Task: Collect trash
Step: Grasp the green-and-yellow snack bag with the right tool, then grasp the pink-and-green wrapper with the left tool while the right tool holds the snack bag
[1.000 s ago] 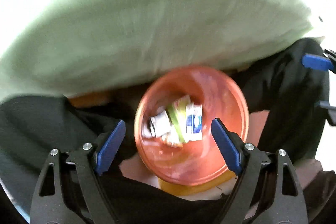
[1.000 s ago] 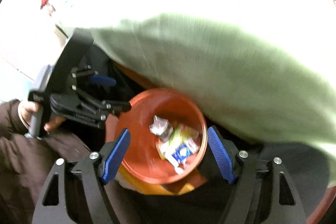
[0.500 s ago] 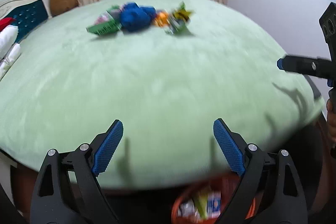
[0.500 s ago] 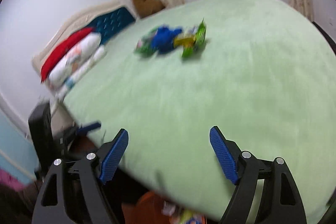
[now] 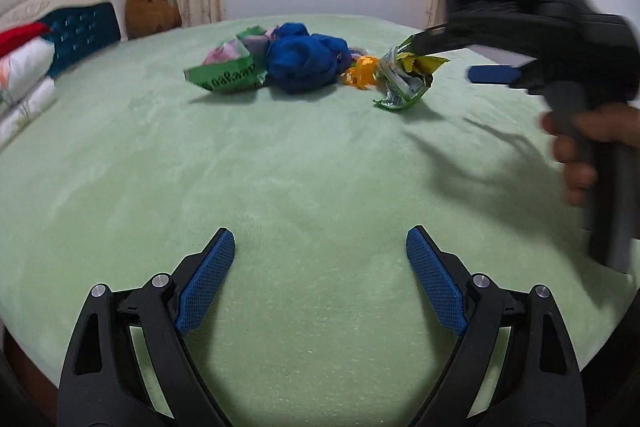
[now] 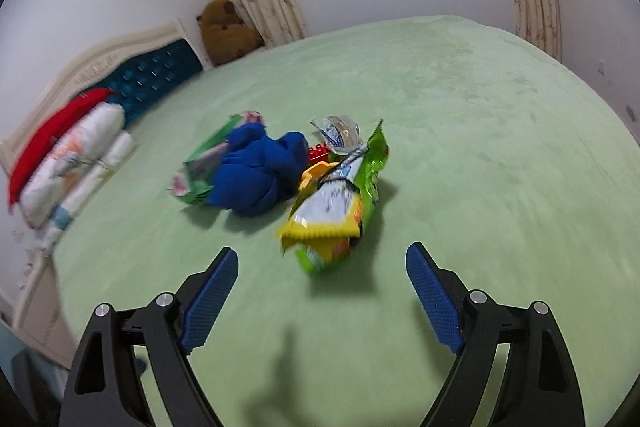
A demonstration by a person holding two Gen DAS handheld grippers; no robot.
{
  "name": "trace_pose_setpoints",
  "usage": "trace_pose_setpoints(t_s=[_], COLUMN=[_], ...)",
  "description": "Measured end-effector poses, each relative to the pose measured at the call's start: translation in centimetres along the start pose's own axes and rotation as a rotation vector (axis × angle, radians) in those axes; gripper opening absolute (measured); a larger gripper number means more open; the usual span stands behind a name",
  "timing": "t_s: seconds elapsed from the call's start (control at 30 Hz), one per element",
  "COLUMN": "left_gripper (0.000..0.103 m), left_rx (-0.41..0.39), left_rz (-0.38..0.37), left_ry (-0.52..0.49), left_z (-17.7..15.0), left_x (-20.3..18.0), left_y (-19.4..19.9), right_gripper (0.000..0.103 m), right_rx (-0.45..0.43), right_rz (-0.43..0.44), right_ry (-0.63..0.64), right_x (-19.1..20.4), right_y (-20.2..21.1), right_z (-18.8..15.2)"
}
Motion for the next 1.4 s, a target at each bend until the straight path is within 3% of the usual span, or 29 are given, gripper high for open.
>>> trace_pose_setpoints(t_s=[0.27, 0.5, 0.63, 1.1, 1.2, 1.4], left_gripper=[0.086, 0.089, 0.090, 0.090, 0.090, 0.090], left_rx=[-0.019, -0.021, -0.020, -0.017, -0.022, -0.052], left_rz=[0.010, -0.020, -0.016, -0.035, -0.037, 0.021], left_ry=[-0.038, -0.011, -0.012, 0.017, 0.015, -0.044], left_z=[0.0, 0.1, 0.1, 0.6, 2.1, 8.3], left_x=[-0.4, -0.1, -0.1, 0.3, 1.1, 4.9], left_y=[-0.1, -0.3, -0.5, -0.1, 0.2, -0.1], right_gripper=[0.081, 0.047, 0.039, 0.038, 0.038, 0.038], right_rx=[0.010, 0.081, 0.065, -0.063, -0.080, -0.077], right_rz=[-0.130, -0.141, -0.101, 0.024, 0.032, 0.061], right_ry=[-0.008, -0.028, -0.069, -0.087, -0.076, -0.097], right_x=[0.9, 0.2, -0.6, -2.1, -2.6, -3.5], right_y=[-5.1, -7.4, -7.0, 1.1, 2.2, 2.5], right_z=[1.8, 1.3, 1.0, -1.3, -1.9, -2.7])
Point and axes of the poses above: each gripper's, at about its wrist camera, not at the fingertips, and y roughly against the way its jaws point, x to its left, z to its top, the point moved 3 cm from there along -y, roughly the way its jaws point, and after that the axes turned 13 degrees about -z, right-handed, at the moved point
